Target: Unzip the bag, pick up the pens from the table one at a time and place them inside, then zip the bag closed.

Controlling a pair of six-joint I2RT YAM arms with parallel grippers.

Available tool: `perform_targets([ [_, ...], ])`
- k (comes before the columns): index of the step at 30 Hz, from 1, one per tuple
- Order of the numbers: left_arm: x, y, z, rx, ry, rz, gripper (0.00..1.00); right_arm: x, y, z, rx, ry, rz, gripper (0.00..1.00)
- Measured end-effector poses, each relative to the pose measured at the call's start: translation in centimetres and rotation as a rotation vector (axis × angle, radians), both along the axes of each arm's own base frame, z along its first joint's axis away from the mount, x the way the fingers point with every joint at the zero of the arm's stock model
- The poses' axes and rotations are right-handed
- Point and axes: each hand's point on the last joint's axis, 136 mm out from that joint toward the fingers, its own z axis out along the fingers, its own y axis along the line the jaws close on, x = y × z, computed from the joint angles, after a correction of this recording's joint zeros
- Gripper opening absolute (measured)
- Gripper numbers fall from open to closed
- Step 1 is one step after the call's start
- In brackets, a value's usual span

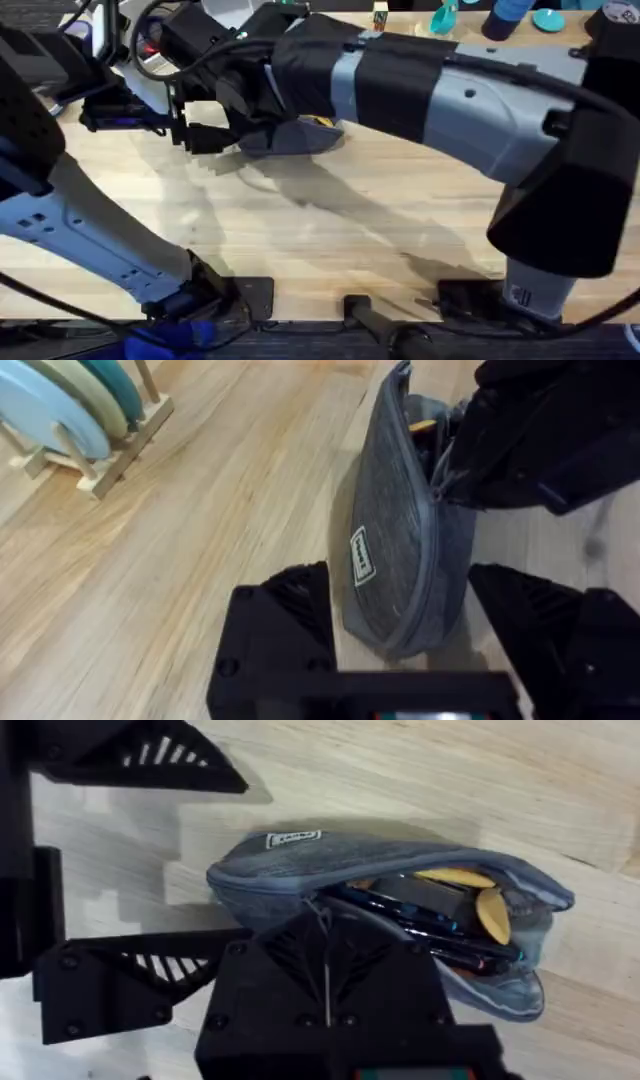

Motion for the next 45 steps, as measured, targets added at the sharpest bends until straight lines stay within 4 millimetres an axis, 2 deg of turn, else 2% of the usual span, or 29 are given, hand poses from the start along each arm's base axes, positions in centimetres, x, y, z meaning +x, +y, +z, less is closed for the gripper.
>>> perform_targets([
  [7,0.2,-0.4,0.2,-0.013,-0.010,-0.004,0.752,0.0,0.0,0.0,0.000,0.000,0.000,0.031],
  [11,0.2,-0.4,0.2,-0.013,-0.011,-0.004,0.661,0.0,0.0,0.0,0.000,0.000,0.000,0.031],
  [22,0.2,-1.1,0.2,-0.008,-0.012,-0.028,0.575,0.0,0.0,0.0,0.000,0.000,0.000,0.031],
  [24,0.2,-1.4,0.1,-0.008,-0.012,-0.038,0.514,0.0,0.0,0.0,0.000,0.000,0.000,0.031],
  [25,0.2,-1.5,0.1,-0.008,-0.012,-0.041,0.453,0.0,0.0,0.0,0.000,0.000,0.000,0.031],
  [28,0.1,-1.6,0.1,-0.006,-0.008,-0.045,0.125,0.0,0.0,0.0,0.001,-0.001,0.000,0.031],
  [30,0.1,-1.6,0.1,-0.005,-0.008,-0.046,0.050,0.0,0.0,0.0,0.000,-0.001,-0.001,0.031],
  [45,0.2,-1.6,0.0,-0.003,-0.010,-0.046,0.042,-0.2,-0.4,0.0,-0.026,0.009,0.012,0.031],
])
